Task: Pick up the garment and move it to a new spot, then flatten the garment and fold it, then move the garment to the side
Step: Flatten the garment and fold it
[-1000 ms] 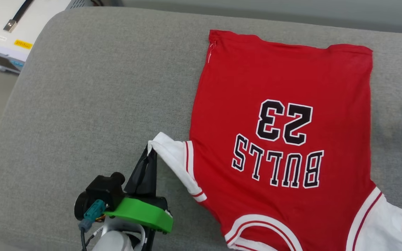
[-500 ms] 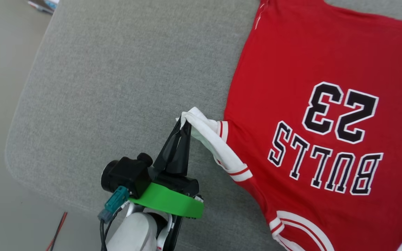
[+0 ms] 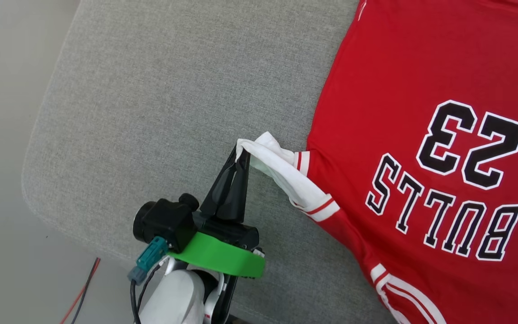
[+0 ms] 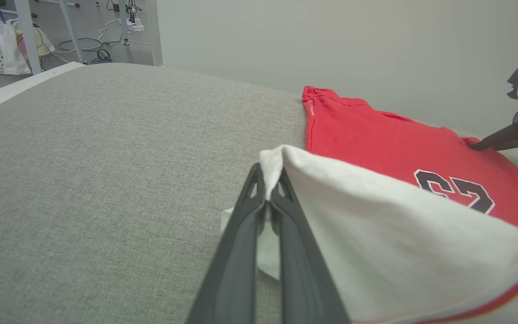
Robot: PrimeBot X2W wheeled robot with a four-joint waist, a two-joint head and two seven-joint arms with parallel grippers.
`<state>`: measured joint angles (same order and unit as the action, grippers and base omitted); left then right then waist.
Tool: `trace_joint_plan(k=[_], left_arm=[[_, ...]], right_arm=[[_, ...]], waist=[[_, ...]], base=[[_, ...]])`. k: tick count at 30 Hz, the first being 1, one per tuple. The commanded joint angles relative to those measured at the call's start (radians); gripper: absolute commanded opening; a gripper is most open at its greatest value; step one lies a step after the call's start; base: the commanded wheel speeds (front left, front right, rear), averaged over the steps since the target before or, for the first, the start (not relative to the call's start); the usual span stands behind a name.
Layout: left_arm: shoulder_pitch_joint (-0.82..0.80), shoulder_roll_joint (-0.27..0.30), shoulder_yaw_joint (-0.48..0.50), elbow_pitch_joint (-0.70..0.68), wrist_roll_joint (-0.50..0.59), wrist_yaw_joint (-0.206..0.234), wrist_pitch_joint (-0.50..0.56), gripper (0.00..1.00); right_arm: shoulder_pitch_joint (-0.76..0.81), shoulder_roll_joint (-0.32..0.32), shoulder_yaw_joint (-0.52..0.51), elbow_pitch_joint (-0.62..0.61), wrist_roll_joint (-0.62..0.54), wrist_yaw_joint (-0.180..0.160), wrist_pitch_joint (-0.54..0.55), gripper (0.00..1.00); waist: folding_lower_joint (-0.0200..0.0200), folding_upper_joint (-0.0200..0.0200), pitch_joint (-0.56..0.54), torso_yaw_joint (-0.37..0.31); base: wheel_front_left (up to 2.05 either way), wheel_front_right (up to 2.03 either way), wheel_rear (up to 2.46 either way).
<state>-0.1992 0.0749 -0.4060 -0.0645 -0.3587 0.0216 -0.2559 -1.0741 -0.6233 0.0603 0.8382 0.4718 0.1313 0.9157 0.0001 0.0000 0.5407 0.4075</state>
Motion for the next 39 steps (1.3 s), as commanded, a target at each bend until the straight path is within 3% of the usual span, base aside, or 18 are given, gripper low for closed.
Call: trace_joint_plan(k=[1,13,19,25,31,39], left_arm=[[-0.018,-0.007,0.007,0.008,0.007,-0.005,-0.006,0.0],[0.047,0.021,0.057,0.089,0.003,0.001,0.001,0.0],[0.093,0.06,0.103,0.117,-0.023,0.025,0.029,0.0],[0.151,0.104,0.157,0.132,-0.055,0.048,0.054,0.0],[0.213,0.146,0.202,0.129,-0.081,0.07,0.084,0.0],[0.281,0.172,0.227,0.139,-0.111,0.084,0.116,0.0]], right_arm=[[0.116,0.053,0.023,0.077,-0.001,-0.001,0.05,0.0],[0.133,0.01,-0.011,-0.033,0.026,-0.001,-0.063,0.0],[0.278,-0.03,0.008,-0.176,0.075,-0.001,-0.078,0.0],[0.529,-0.039,-0.048,-0.341,0.129,-0.001,-0.1,0.0],[0.83,0.022,-0.18,-0.51,0.143,-0.001,-0.117,0.0],[1.175,0.239,-0.326,-0.689,0.111,-0.001,-0.122,0.0]], waist=[[-0.0001,0.0,-0.014,-0.004],[-0.0001,0.0,-0.191,-0.095],[-0.0001,0.0,-0.285,-0.188],[-0.0001,0.0,-0.356,-0.284],[-0.0001,0.0,-0.4,-0.369],[-0.0001,0.0,-0.44,-0.442]], base=[[0.0,0.0,0.0],[0.0,0.0,0.0],[0.0,0.0,0.0],[0.0,0.0,0.0],[0.0,0.0,0.0],[0.0,0.0,0.0]])
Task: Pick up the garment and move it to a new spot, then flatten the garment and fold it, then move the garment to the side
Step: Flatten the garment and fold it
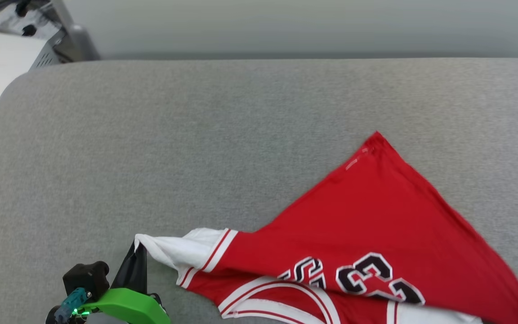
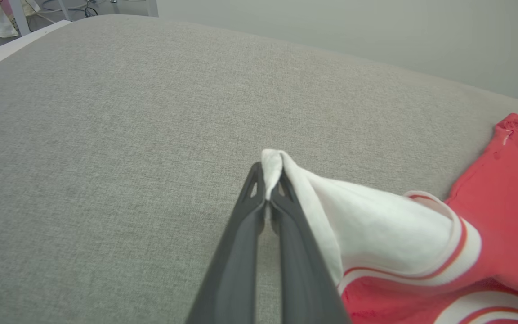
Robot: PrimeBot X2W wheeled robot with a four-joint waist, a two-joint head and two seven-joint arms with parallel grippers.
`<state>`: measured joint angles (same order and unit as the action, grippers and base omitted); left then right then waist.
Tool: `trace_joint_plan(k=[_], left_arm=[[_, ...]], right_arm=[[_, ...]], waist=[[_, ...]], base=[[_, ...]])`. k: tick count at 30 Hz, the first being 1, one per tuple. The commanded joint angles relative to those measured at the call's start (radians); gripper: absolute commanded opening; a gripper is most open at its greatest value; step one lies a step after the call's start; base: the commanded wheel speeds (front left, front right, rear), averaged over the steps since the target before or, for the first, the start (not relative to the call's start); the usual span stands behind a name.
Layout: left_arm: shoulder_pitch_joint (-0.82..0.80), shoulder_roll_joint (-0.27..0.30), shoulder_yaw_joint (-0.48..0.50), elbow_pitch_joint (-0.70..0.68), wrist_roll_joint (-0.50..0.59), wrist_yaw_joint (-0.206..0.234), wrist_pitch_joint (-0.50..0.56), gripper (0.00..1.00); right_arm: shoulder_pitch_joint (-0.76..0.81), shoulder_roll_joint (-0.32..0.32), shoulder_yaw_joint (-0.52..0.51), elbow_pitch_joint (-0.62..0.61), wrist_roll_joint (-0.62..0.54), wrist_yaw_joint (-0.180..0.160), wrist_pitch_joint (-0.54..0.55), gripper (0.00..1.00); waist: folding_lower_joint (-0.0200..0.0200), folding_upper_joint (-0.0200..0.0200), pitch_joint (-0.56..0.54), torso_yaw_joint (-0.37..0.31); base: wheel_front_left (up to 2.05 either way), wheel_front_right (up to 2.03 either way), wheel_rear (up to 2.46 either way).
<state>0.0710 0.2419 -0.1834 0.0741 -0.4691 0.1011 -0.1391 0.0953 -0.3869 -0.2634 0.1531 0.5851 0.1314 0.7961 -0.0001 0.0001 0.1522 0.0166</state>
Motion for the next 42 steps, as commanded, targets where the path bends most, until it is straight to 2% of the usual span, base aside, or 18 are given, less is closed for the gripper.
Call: trace_joint_plan(k=[1,4,5,6,7,10,14,18,21,25,30,38,42], left_arm=[[0.015,0.006,0.004,0.002,-0.002,0.004,0.002,0.0],[0.019,0.008,0.001,0.005,-0.005,0.004,0.005,0.0],[0.02,0.009,-0.001,0.005,-0.005,0.004,0.007,0.0],[0.019,0.009,-0.003,0.004,-0.005,0.004,0.009,0.0],[0.018,0.01,-0.004,0.003,-0.005,0.004,0.011,0.0],[0.013,0.011,-0.01,0.0,-0.004,0.003,0.015,0.0],[-0.001,0.01,-0.021,-0.006,-0.001,0.001,0.017,0.0],[-0.021,0.004,-0.03,-0.014,0.001,0.001,0.017,0.0],[-0.035,0.0,-0.036,-0.021,0.004,0.003,0.015,0.0],[-0.049,-0.005,-0.045,-0.032,0.007,0.005,0.015,0.0],[-0.085,-0.018,-0.064,-0.044,0.015,0.003,0.009,0.0],[-0.152,-0.046,-0.108,-0.044,0.033,-0.013,-0.006,0.0],[-0.182,-0.062,-0.128,-0.048,0.04,-0.019,-0.017,0.0]], right_arm=[[0.048,0.038,-0.018,-0.019,-0.006,-0.001,-0.004,0.0],[0.134,0.135,-0.047,-0.05,0.001,-0.001,-0.003,0.0],[0.154,0.164,-0.053,-0.061,0.004,-0.001,-0.012,0.11],[0.165,0.184,-0.059,-0.068,0.005,-0.001,-0.022,0.4],[0.174,0.202,-0.062,-0.075,0.008,-0.001,-0.031,1.0],[0.172,0.236,-0.076,-0.107,0.018,-0.001,-0.097,1.0],[0.129,0.23,-0.077,-0.15,0.012,-0.001,-0.266,1.0],[0.052,0.208,-0.067,-0.156,-0.016,-0.001,-0.488,1.0],[-0.011,0.181,-0.026,-0.14,-0.039,-0.001,-0.606,1.0],[-0.108,0.129,0.058,-0.092,-0.06,-0.001,-0.68,1.0],[-0.257,0.034,0.18,-0.006,-0.07,-0.001,-0.625,1.0],[-0.488,-0.131,0.425,0.103,0.056,-0.001,-0.31,1.0],[-0.578,-0.185,0.527,0.131,0.1,-0.001,-0.215,1.0]], waist=[[0.0001,-0.0001,-0.057,-0.053],[0.0001,-0.0001,-0.059,-0.054],[0.0001,-0.0001,-0.058,-0.055],[0.0001,-0.0001,-0.057,-0.056],[0.0001,-0.0001,-0.056,-0.057],[0.0001,-0.0001,-0.05,-0.06],[0.0001,-0.0001,-0.042,-0.057],[0.0001,-0.0001,-0.029,-0.044],[0.0001,-0.0001,-0.021,-0.035],[0.0001,-0.0001,-0.008,-0.021],[0.0001,-0.0001,0.03,0.012],[0.0001,-0.0001,0.103,0.085],[0.0001,-0.0001,0.143,0.12]], base=[[0.0,0.0,0.0],[0.0,0.0,0.0],[0.0,0.0,0.0],[0.0,0.0,0.0],[0.0,0.0,0.0],[0.0,0.0,0.0],[0.0,0.0,0.0],[0.0,0.0,0.0],[0.0,0.0,0.0],[0.0,0.0,0.0],[0.0,0.0,0.0],[0.0,0.0,0.0],[0.0,0.0,0.0]])
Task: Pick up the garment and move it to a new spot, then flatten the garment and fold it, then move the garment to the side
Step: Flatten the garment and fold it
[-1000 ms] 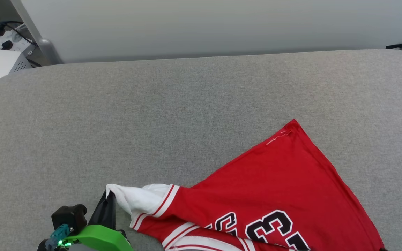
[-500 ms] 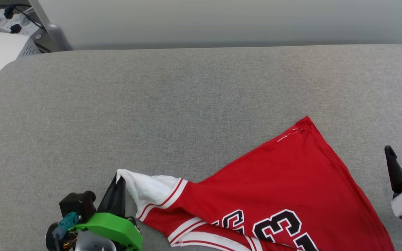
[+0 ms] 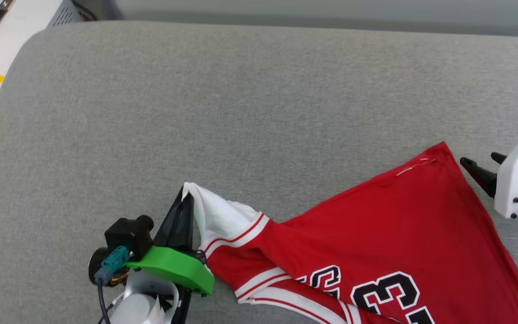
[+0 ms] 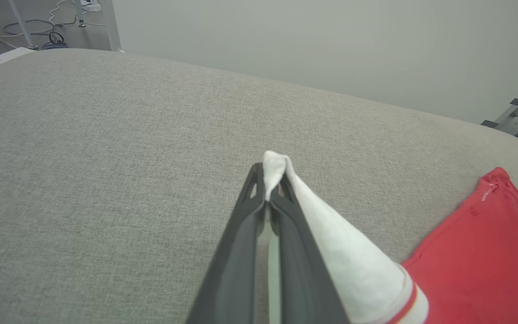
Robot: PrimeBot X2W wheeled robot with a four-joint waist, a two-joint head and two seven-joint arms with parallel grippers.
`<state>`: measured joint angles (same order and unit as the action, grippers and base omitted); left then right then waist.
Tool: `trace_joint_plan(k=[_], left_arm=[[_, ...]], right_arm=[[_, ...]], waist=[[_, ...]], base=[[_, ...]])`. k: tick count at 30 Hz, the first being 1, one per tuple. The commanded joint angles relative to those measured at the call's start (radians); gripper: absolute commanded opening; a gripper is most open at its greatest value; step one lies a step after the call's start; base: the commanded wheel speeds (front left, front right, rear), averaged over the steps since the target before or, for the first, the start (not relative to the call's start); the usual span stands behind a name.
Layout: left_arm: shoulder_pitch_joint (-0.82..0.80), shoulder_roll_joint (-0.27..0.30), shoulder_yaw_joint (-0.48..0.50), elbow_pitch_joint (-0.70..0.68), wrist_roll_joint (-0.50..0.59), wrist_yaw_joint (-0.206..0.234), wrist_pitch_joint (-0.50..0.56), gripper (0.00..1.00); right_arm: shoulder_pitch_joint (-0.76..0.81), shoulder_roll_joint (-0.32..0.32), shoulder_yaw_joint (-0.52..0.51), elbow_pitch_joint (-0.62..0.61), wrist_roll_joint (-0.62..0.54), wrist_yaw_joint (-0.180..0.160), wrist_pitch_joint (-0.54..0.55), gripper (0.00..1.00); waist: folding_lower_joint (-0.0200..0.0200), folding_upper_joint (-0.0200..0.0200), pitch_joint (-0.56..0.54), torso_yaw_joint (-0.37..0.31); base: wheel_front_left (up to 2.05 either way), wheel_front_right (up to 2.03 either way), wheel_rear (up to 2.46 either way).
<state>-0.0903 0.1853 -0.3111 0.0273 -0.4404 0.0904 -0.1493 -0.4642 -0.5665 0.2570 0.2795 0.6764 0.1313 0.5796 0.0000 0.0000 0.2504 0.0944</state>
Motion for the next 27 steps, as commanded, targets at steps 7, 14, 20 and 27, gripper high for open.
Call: trace_joint_plan(k=[7,14,20,27], left_arm=[[-0.066,-0.021,-0.022,0.008,0.018,-0.019,-0.021,0.0],[-0.085,-0.033,-0.029,0.029,0.013,-0.023,-0.037,0.0],[-0.086,-0.036,-0.03,0.049,0.005,-0.023,-0.044,0.0],[-0.089,-0.009,-0.014,0.066,-0.005,-0.024,-0.036,0.0]], right_arm=[[-0.133,-0.056,0.169,0.082,0.039,-0.001,0.031,1.0],[-0.134,-0.06,0.308,0.202,0.119,-0.001,0.11,1.0],[-0.111,-0.07,0.396,0.206,0.204,-0.001,0.172,0.0],[-0.178,-0.072,0.379,0.185,0.254,-0.001,0.044,0.0]], waist=[[0.0,0.0,0.11,0.077],[0.0,0.0,0.135,0.086],[0.0,0.0,0.126,0.079],[0.0,0.0,0.067,0.055]], base=[[0.0,0.0,0.0],[0.0,0.0,0.0],[0.0,0.0,0.0],[0.0,0.0,0.0]])
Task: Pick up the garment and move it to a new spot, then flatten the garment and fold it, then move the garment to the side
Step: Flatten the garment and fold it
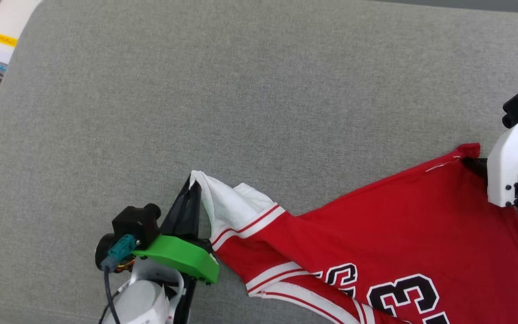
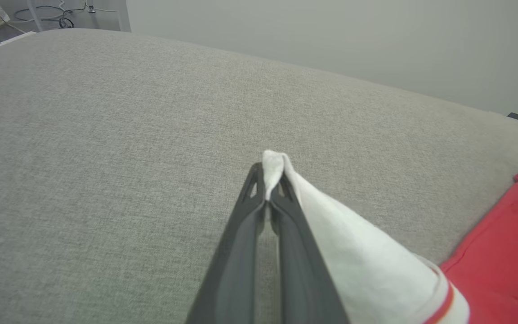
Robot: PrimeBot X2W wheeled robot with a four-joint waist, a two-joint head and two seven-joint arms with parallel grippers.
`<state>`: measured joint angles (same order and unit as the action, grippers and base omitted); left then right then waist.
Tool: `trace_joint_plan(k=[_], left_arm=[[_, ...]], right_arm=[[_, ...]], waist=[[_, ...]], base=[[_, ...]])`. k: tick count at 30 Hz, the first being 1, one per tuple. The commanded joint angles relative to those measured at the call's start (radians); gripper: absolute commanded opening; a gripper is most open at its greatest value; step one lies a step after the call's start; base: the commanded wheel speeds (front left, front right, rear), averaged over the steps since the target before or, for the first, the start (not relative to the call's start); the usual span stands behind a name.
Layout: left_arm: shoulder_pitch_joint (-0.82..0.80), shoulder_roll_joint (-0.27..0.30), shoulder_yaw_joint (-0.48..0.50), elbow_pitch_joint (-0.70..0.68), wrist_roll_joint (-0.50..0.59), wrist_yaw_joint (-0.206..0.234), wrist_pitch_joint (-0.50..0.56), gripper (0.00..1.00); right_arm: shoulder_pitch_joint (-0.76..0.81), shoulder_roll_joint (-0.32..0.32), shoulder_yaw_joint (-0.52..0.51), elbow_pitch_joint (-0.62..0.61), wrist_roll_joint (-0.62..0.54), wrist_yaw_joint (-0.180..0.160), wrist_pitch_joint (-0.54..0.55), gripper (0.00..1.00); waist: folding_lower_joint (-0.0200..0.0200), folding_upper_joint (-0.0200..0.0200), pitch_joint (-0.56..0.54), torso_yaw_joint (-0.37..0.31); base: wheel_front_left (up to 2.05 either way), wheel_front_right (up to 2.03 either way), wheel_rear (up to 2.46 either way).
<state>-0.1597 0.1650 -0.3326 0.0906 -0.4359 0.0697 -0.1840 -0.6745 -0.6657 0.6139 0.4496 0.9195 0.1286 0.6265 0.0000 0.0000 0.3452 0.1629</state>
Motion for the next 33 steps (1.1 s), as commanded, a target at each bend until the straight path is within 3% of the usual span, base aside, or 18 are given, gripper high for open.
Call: trace_joint_plan(k=[1,12,19,27,33], left_arm=[[-0.022,0.018,0.012,0.003,-0.011,-0.004,0.001,0.0],[-0.136,0.131,0.103,0.026,-0.035,-0.022,0.037,0.0],[-0.333,0.174,0.124,0.149,-0.064,-0.07,0.104,0.0],[-0.722,0.186,0.096,0.395,-0.024,-0.121,0.129,0.0],[-1.029,0.204,0.084,0.541,0.033,-0.123,0.104,0.0]], right_arm=[[0.024,0.027,0.012,0.015,0.014,0.002,-0.025,0.0],[-0.013,0.059,-0.085,0.043,-0.006,0.002,-0.218,0.0],[-0.093,0.108,-0.135,0.105,-0.076,0.002,-0.291,0.0],[-0.322,0.176,-0.204,0.228,-0.223,0.002,-0.409,0.0],[-0.553,0.211,-0.271,0.313,-0.309,0.002,-0.475,0.0]], waist=[[0.0,0.0,-0.04,-0.017],[0.0,0.0,-0.202,-0.105],[0.0,0.0,-0.236,-0.155],[0.0,0.0,-0.174,-0.188],[0.0,0.0,-0.063,-0.204]], base=[[0.0,0.0,0.0],[0.0,0.0,0.0],[0.0,0.0,0.0],[0.0,0.0,0.0],[0.0,0.0,0.0]])
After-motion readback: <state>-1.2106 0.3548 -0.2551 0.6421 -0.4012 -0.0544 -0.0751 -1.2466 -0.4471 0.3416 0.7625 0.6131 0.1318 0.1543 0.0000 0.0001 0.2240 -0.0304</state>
